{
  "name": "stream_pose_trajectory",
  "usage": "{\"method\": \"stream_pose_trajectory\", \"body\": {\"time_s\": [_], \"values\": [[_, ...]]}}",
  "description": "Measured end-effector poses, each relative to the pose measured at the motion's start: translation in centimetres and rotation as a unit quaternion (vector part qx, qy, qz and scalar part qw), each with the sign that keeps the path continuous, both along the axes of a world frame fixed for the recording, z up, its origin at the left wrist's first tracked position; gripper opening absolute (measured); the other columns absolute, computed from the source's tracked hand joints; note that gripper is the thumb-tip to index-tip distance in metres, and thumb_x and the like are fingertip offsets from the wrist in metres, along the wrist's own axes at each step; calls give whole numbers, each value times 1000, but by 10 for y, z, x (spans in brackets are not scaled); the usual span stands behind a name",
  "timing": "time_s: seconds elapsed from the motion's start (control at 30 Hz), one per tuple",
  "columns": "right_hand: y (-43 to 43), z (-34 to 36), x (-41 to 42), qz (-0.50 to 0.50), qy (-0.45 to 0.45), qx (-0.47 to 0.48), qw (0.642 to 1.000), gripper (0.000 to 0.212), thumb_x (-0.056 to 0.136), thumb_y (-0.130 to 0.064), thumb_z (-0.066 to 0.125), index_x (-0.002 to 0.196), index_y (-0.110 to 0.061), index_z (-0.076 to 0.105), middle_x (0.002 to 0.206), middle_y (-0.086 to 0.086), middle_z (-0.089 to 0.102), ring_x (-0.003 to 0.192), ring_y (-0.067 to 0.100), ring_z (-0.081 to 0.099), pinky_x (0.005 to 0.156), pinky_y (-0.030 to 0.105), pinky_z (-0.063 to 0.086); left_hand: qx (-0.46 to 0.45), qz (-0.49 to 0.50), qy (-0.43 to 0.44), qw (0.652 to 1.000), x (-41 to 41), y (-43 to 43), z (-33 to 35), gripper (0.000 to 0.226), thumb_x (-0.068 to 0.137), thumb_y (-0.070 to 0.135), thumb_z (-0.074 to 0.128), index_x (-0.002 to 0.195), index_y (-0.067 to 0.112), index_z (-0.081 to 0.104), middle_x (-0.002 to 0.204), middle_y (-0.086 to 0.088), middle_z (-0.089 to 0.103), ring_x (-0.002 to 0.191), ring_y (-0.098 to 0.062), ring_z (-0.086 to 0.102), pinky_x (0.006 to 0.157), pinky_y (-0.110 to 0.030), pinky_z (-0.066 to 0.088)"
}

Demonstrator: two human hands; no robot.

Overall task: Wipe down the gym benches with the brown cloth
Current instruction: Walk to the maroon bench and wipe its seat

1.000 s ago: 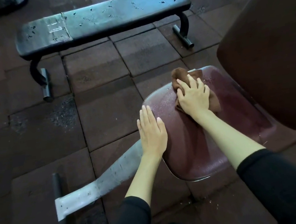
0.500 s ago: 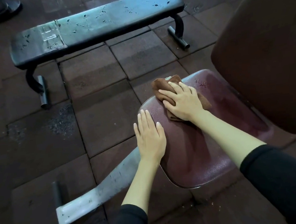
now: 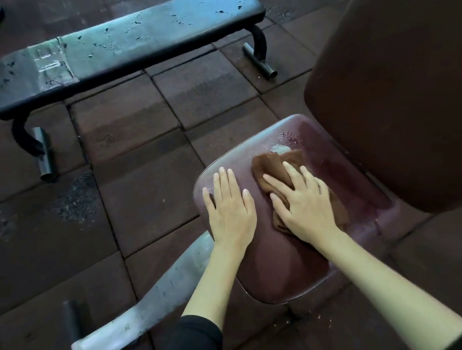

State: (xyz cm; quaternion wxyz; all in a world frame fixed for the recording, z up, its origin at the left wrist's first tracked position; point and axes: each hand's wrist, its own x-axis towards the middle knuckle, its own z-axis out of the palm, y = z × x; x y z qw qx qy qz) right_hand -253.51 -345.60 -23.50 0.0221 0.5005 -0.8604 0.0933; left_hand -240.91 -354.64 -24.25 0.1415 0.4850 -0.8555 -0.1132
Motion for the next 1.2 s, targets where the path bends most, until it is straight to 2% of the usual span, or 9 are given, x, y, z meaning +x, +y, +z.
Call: {"method": "stream_pose_trajectory", "body": {"time_s": [0.2,0.3,0.43,0.67,0.83,0.97,1.03,1.1,1.2], "values": [[5,5,-36,-173,-18,-15,985,48,89,-45,40,135,-38,51,147,9,42,128,40,41,99,54,36,3,-61,-22,998,-29,-1,4,59,92,33,26,141,4,40,148,-11,38,138,-23,34,112,-50,21],[-21,6,-54,-218,-45,13,975,47,94,-42,42,141,-37,42,152,8,33,130,38,35,105,52,27,4,-63,-31,998,-36,-3,2,59,92,34,26,140,4,42,147,-11,40,137,-23,36,111,-51,23],[-54,8,-65,-233,-44,33,971,49,97,-42,37,145,-34,36,153,8,29,124,37,36,104,50,25,5,-64,-34,997,-37,-3,2,59,92,33,24,141,4,40,147,-11,39,137,-23,36,110,-51,26],[-84,8,-65,-145,-74,41,986,48,98,-43,36,145,-36,35,158,6,21,141,35,20,111,49,17,4,-64,-35,997,-37,-2,1,58,92,30,23,141,3,39,148,-11,38,137,-24,35,109,-51,27],[-83,13,-47,39,-60,47,996,60,87,-51,19,139,-37,45,152,5,36,137,36,31,107,49,25,-1,-67,-35,997,-37,-3,1,58,90,27,26,139,2,43,145,-13,42,135,-24,39,108,-51,31],[-57,13,-54,110,-65,32,991,54,88,-49,27,136,-39,49,149,4,41,134,37,37,105,46,30,-1,-71,-41,997,-36,-4,1,59,89,27,25,140,3,41,146,-12,41,136,-23,38,109,-50,29],[-51,11,-61,62,-63,21,996,49,90,-47,34,137,-40,47,151,4,37,135,36,35,106,47,28,1,-73,-45,996,-35,-4,1,59,88,26,25,141,4,39,148,-11,39,137,-23,36,110,-49,27],[-53,10,-70,-30,-74,28,996,47,94,-43,40,140,-41,41,155,2,28,139,33,26,110,46,22,5,-75,-49,996,-35,-4,1,60,88,26,24,143,5,37,150,-10,35,139,-22,32,112,-49,24],[-63,11,-75,-127,-76,20,989,47,95,-40,41,142,-38,39,157,3,23,140,31,22,111,45,19,3,-75,-56,996,-35,-4,1,60,89,27,22,144,5,35,151,-9,33,140,-22,30,113,-48,21]]}}
